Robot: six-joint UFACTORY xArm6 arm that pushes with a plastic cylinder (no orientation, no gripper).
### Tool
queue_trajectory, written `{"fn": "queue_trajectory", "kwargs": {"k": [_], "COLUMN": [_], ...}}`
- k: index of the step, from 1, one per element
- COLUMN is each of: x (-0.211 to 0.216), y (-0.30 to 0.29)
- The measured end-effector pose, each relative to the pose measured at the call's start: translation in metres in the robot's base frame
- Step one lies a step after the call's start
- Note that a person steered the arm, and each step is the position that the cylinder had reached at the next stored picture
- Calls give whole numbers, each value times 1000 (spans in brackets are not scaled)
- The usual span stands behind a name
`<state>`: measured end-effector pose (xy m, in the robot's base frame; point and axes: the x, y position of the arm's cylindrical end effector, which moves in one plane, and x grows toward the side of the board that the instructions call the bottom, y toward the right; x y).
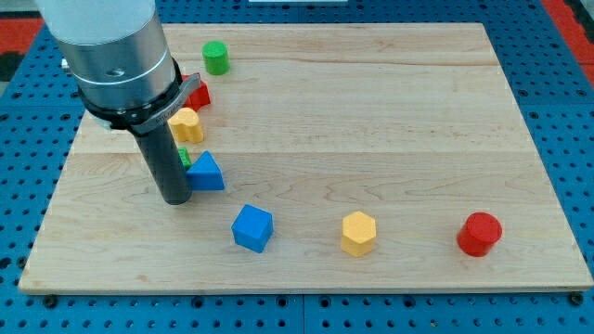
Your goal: Push the blue triangle left to the green circle
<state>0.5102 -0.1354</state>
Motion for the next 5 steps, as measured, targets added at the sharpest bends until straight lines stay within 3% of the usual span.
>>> {"fn": "queue_trajectory", "kwargs": {"k": [1, 3, 4, 5], "x": [-9, -96, -79, -64], "y": [34, 63, 75, 43]}}
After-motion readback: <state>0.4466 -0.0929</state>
